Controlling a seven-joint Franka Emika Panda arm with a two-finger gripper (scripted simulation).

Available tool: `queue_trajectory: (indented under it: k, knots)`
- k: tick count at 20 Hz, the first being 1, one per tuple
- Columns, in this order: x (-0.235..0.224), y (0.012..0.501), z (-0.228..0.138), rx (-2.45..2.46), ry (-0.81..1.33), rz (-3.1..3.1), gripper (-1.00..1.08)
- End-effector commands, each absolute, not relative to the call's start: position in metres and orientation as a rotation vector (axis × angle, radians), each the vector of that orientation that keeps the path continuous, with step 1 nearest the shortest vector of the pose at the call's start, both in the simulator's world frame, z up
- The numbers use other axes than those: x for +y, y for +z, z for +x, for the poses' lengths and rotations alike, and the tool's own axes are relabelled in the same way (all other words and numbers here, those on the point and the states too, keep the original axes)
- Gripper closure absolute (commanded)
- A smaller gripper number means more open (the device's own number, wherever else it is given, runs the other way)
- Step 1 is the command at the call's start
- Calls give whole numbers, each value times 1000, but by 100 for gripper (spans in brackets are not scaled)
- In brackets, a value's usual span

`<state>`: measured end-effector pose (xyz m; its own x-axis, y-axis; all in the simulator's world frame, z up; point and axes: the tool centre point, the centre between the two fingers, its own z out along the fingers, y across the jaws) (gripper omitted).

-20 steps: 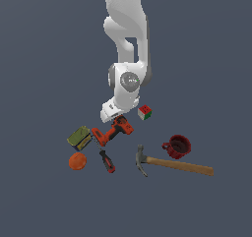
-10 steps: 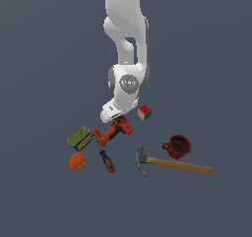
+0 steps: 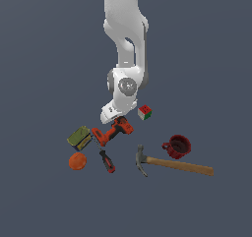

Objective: Pick up a designated object from a clutter of objects.

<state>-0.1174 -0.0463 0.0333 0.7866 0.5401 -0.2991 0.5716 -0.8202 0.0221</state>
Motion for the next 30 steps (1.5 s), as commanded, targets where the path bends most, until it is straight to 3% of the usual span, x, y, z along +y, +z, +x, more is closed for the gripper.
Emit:
queue_trajectory:
  k: [1,16,30]
  knots:
    - [-45,32,-118,900,-430,2862,108]
    - [-45,48,-111,894,-427,2864,108]
    - [-34,142,-70,898,-427,2867,108]
